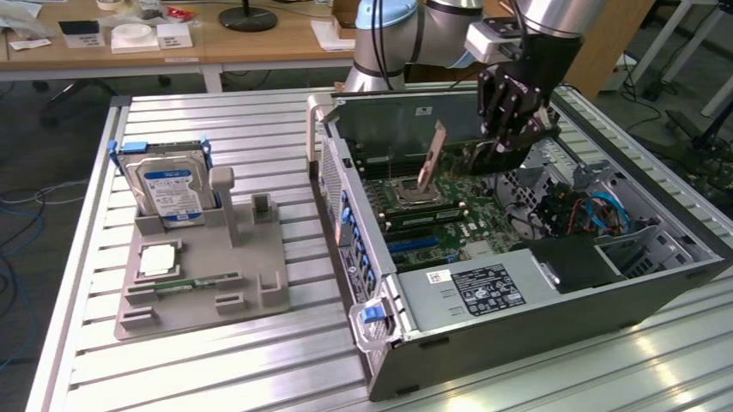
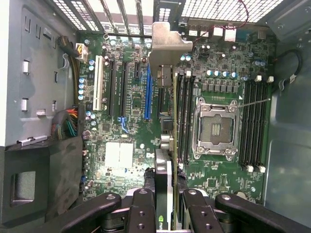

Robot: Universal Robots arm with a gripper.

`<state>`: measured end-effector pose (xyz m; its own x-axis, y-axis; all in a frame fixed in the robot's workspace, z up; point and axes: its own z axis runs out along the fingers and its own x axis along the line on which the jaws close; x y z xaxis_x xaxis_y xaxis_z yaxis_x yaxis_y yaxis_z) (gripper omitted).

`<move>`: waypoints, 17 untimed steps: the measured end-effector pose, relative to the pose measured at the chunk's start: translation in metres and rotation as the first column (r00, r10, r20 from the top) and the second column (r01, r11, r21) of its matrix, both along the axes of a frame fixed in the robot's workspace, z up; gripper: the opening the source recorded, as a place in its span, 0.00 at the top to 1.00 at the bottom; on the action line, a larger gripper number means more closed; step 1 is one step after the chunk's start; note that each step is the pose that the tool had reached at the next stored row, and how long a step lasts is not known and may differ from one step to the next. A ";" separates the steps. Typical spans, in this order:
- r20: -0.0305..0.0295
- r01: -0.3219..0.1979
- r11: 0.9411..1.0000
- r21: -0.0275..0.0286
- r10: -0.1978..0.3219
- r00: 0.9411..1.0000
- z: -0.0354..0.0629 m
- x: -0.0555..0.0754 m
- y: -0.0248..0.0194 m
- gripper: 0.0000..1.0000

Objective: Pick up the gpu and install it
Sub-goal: 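Insert the gpu into the slot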

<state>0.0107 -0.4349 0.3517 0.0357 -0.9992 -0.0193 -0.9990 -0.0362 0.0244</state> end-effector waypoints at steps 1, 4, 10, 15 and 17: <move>0.000 0.000 1.000 0.000 0.000 1.000 -0.0005 0.000 0.0000 0.73; 0.000 0.000 1.000 0.000 0.000 1.000 -0.0012 0.000 0.0000 0.73; 0.014 0.000 1.000 0.000 0.000 1.000 -0.0059 -0.005 0.0000 0.73; 0.018 0.000 1.000 0.000 0.000 1.000 -0.0081 -0.009 0.0000 0.73; 0.018 0.000 1.000 0.000 0.000 1.000 -0.0083 -0.010 -0.0002 0.73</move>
